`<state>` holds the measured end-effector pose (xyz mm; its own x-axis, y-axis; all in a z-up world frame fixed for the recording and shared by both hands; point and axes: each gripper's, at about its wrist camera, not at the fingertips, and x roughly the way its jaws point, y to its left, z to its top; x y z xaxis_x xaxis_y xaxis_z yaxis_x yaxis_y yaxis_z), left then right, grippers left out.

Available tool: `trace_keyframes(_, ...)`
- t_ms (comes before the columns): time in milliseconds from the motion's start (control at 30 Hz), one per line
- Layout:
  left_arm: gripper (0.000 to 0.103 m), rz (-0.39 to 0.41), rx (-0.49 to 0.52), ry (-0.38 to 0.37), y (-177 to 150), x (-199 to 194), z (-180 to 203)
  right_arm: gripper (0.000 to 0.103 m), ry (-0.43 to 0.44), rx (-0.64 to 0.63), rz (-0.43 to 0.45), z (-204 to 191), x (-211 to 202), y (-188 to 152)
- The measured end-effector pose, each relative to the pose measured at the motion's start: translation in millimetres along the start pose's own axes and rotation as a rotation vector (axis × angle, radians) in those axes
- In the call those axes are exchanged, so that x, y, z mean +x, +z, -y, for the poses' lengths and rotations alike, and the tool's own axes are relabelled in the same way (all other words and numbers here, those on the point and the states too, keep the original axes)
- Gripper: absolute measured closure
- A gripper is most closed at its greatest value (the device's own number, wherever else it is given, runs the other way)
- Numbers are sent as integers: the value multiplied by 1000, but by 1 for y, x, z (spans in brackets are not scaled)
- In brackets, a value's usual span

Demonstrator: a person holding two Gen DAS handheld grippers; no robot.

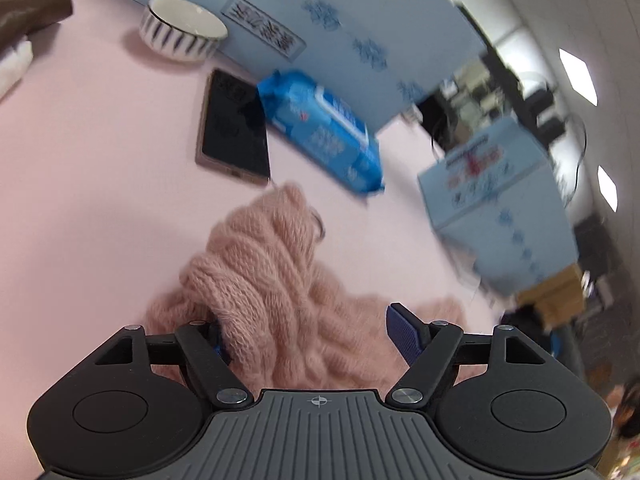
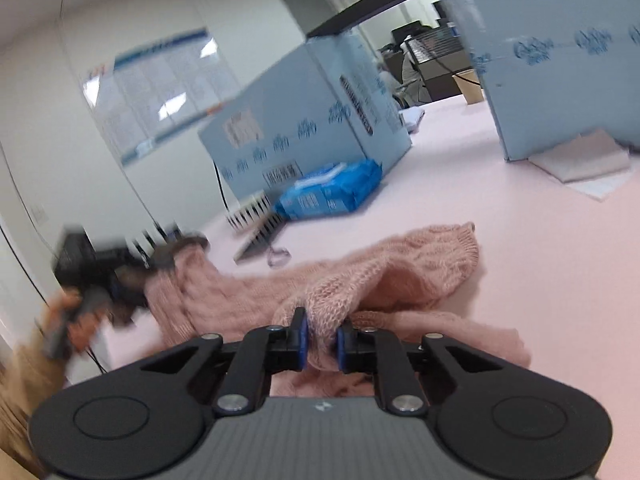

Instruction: Fold clothes

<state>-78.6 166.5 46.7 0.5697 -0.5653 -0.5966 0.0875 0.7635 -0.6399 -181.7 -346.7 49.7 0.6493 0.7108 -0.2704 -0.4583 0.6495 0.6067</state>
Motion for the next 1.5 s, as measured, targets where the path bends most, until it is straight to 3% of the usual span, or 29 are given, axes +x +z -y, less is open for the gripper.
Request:
trace_keyframes(200, 27, 85, 1, -142, -22, -15, 7, 93, 214, 248, 116, 39, -32, 3)
trace_keyframes(367, 27, 137, -49, -206, -24, -7, 8, 93, 265, 304, 174, 47, -47, 2)
trace_keyframes(467, 27, 122, -26, -156, -25, 3, 16, 92, 193, 272, 170, 43, -53, 2)
trace_keyframes(600, 27, 104, 22, -62, -30, 10, 22, 78, 55, 206, 124, 38, -47, 1)
trace_keyframes(667, 27, 91, 22, -48, -32, 12, 22, 67, -8, 160, 103, 34, -41, 0)
trace_keyframes(733, 25, 89, 29, -28, -34, 13, 18, 40, -54, 116, 85, 27, -37, -3)
trace_keyframes(867, 22, 85, 34, -17, -36, 16, 17, 35, -122, 39, 54, 14, -30, -8)
trace_keyframes(1067, 22, 115, 103, 54, -42, 21, 25, 36, -203, -106, -38, -12, -8, -20)
trace_keyframes(1200, 23, 145, 211, 137, -50, 27, 39, 50, -275, -246, -93, -34, 12, -34)
trace_keyframes(1267, 31, 153, 238, 151, -53, 29, 43, 60, -285, -283, -100, -39, 18, -38)
trace_keyframes(1333, 52, 157, 251, 143, -54, 29, 44, 79, -270, -284, -94, -42, 20, -40)
trace_keyframes(1433, 80, 152, 242, 96, -52, 27, 42, 87, -219, -219, -49, -37, 13, -35)
trace_keyframes(1500, 84, 149, 208, 41, -51, 25, 37, 89, -158, -133, -25, -29, 6, -31)
